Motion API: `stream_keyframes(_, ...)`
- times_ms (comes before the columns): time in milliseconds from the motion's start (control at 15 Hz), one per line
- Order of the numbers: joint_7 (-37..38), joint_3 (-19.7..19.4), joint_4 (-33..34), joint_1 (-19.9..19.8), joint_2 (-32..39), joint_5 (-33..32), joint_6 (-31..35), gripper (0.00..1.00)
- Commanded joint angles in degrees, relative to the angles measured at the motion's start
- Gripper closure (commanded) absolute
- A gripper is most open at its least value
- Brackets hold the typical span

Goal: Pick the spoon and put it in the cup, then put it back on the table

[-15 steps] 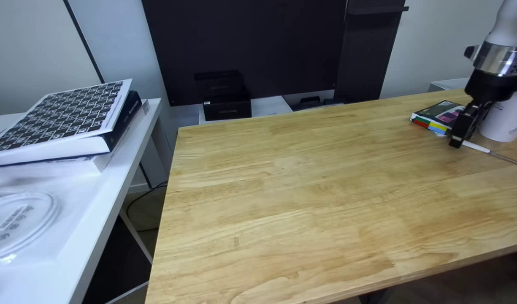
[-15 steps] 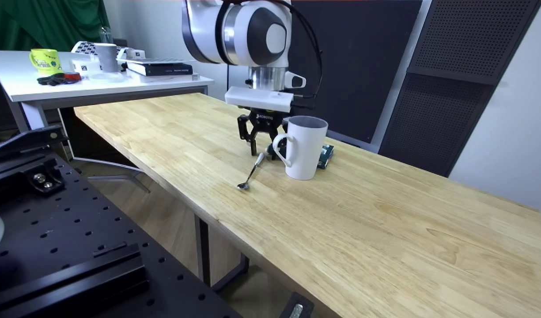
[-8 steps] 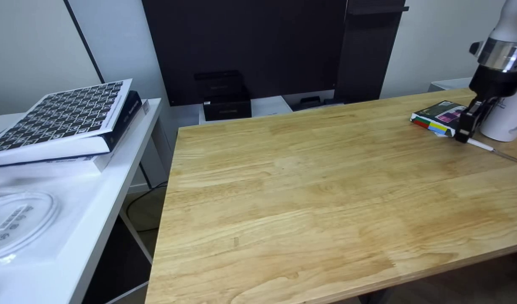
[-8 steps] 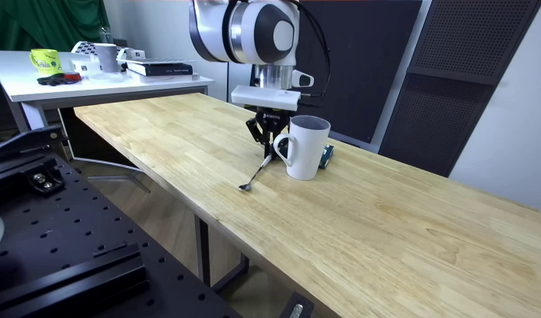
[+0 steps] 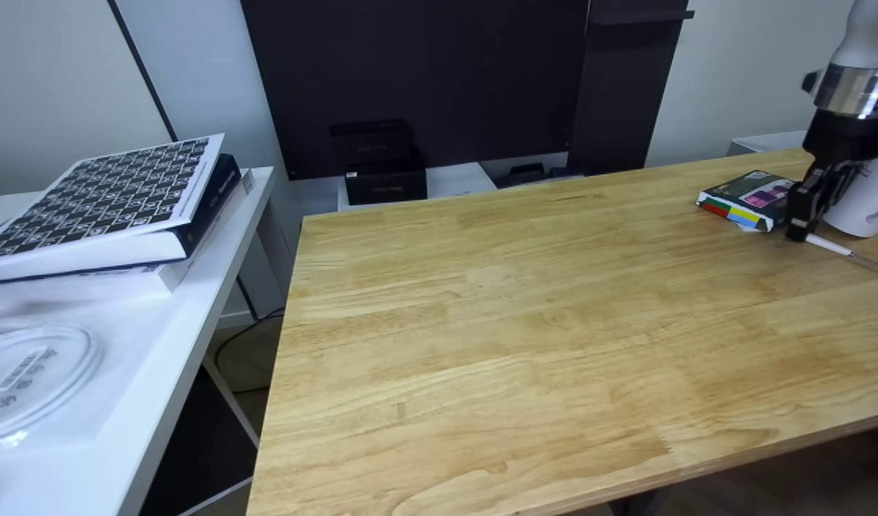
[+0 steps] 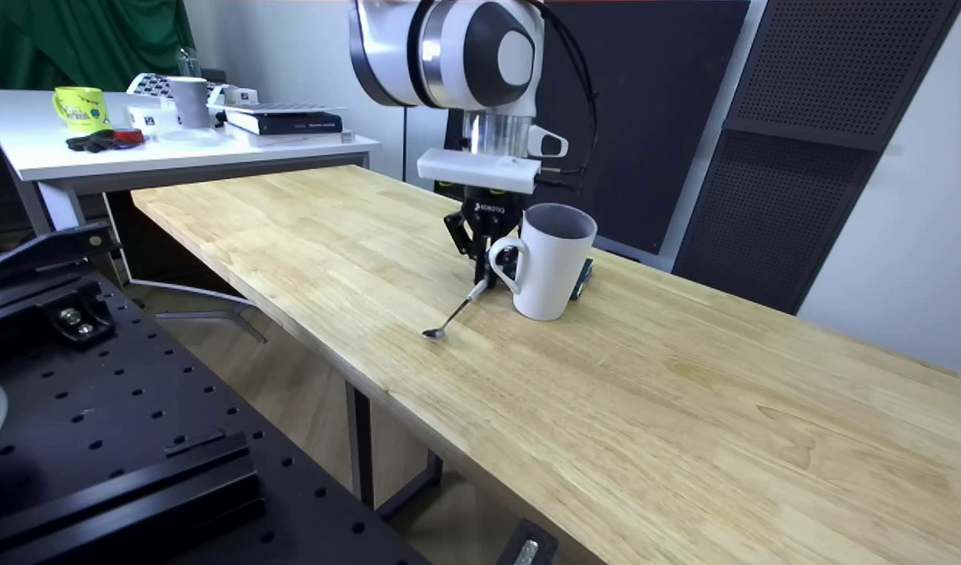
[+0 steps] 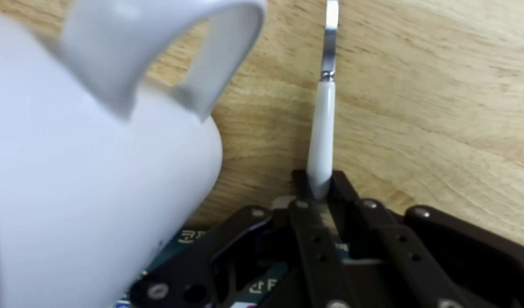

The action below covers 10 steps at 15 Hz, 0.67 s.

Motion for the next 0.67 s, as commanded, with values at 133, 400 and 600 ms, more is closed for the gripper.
stream_keyframes(133,3.1,-1.0,3.3,1.9,-0.1,-1.4,-5.5,0.96)
stream_keyframes(400,3.2,-0.8,5.1,2.2,0.6,-1.5,-8.4,0.96)
stream_keyframes(600,2.9,-0.2,6.3,2.1,0.0,-1.3,-9.8,0.96)
